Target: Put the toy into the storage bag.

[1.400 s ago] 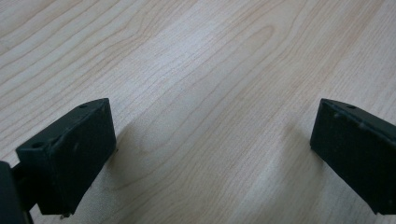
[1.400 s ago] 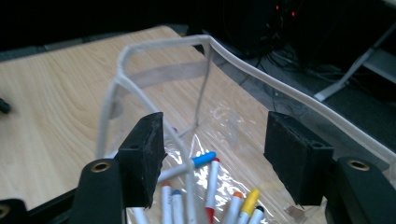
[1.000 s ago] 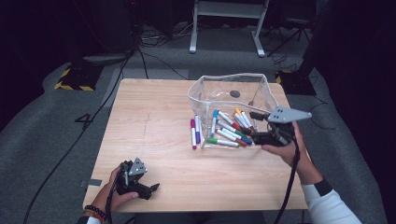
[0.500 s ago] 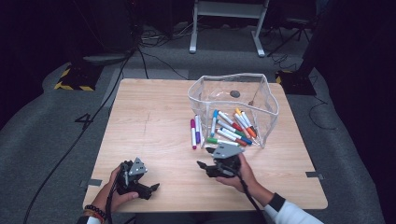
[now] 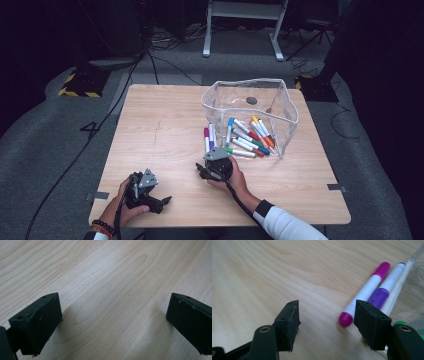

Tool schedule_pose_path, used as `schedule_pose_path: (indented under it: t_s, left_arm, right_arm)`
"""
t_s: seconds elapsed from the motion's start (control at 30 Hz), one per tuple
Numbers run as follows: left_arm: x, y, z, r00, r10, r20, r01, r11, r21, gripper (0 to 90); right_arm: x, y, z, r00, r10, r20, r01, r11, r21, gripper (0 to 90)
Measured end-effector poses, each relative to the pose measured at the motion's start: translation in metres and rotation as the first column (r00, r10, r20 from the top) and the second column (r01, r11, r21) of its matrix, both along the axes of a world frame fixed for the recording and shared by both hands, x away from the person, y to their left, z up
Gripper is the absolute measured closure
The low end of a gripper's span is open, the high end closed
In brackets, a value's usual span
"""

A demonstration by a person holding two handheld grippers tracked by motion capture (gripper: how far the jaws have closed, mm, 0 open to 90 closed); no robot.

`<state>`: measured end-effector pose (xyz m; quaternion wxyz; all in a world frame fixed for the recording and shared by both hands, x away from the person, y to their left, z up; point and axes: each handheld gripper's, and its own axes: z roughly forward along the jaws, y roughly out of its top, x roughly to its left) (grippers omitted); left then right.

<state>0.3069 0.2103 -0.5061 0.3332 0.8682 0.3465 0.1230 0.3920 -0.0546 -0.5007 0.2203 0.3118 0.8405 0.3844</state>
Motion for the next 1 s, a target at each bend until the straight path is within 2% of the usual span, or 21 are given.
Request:
schedule_pose_path:
  t_s: [0.07, 0.13, 0.23, 0.3, 0.43, 0.47, 0.6, 0.7, 0.77, 0.83, 0.87, 0.9, 0.93, 0.97, 1.0]
  left_arm:
    - [0.0, 0.0, 0.0, 1.0, -0.002, 0.0, 0.002, 1.0, 0.001, 0.5]
    - [0.0, 0.0, 0.0, 1.0, -0.004, 0.0, 0.004, 1.0, 0.001, 0.5]
    - [0.0, 0.0, 0.0, 1.0, -0.004, 0.0, 0.004, 1.0, 0.001, 0.5]
    - [0.0, 0.0, 0.0, 1.0, -0.004, 0.0, 0.004, 1.0, 0.001, 0.5]
    - [0.0, 0.0, 0.0, 1.0, -0.003, 0.0, 0.003, 1.0, 0.001, 0.5]
    - [0.0, 0.0, 0.0, 1.0, -0.004, 0.001, 0.004, 1.0, 0.001, 0.5]
    - [0.0, 0.0, 0.0, 1.0, -0.003, 0.0, 0.003, 1.0, 0.001, 0.5]
    - [0.0, 0.0, 0.0, 1.0, -0.003, 0.001, 0.003, 1.0, 0.001, 0.5]
    - [0.0, 0.0, 0.0, 1.0, 0.0, 0.0, 0.0, 1.0, 0.001, 0.6]
    - [0.0, 0.0, 0.0, 1.0, 0.0, 0.0, 0.0, 1.0, 0.0, 0.6]
    - [0.0, 0.0, 0.0, 1.0, 0.0, 0.0, 0.0, 1.0, 0.0, 0.6]
    - [0.0, 0.0, 0.0, 1.0, 0.0, 0.0, 0.0, 1.0, 0.0, 0.5]
    - [0.0, 0.0, 0.0, 1.0, 0.0, 0.0, 0.0, 1.0, 0.0, 0.6]
    - [0.0, 0.0, 0.0, 1.0, 0.0, 0.0, 0.0, 1.0, 0.0, 0.5]
    - [0.0, 0.0, 0.0, 1.0, 0.0, 0.0, 0.0, 1.0, 0.0, 0.6]
  right_arm:
    - [0.007, -0.002, -0.001, 0.9995, -0.031, -0.003, 0.031, 0.999, 0.01, 42.0]
    - [0.011, 0.001, -0.002, 0.9996, -0.021, -0.02, 0.021, 1.0, 0.011, 41.4]
    - [0.013, 0.003, -0.003, 0.9993, -0.035, -0.015, 0.035, 0.999, 0.001, 44.3]
    - [0.018, 0.002, -0.002, 0.9968, -0.069, -0.039, 0.07, 0.997, 0.017, 54.0]
    - [0.019, 0.004, -0.003, 0.9942, -0.098, -0.044, 0.098, 0.995, 0.004, 57.9]
    - [0.021, 0.005, -0.002, 0.9917, -0.118, -0.052, 0.118, 0.993, 0.007, 63.1]
    - [0.025, 0.002, -0.002, 0.9901, -0.117, -0.077, 0.119, 0.993, 0.019, 72.4]
    - [0.025, 0.0, -0.002, 0.989, -0.124, -0.081, 0.126, 0.992, 0.021, 75.2]
    - [0.024, -0.002, -0.001, 0.9914, -0.114, -0.065, 0.114, 0.993, 0.001, 75.8]
    - [0.023, -0.006, -0.001, 0.9934, -0.093, -0.067, 0.093, 0.996, -0.005, 75.9]
    - [0.021, -0.011, 0.0, 0.9959, -0.053, -0.073, 0.053, 0.999, -0.009, 76.2]
    - [0.021, -0.011, 0.0, 0.9959, -0.053, -0.073, 0.053, 0.999, -0.009, 76.2]
    - [0.017, -0.017, 0.002, 0.9963, -0.01, -0.085, 0.009, 1.0, -0.016, 76.2]
    - [0.017, -0.017, 0.002, 0.9963, -0.01, -0.085, 0.009, 1.0, -0.016, 76.2]
    - [0.011, -0.026, 0.002, 0.9954, 0.032, -0.09, -0.035, 0.999, -0.025, 76.2]
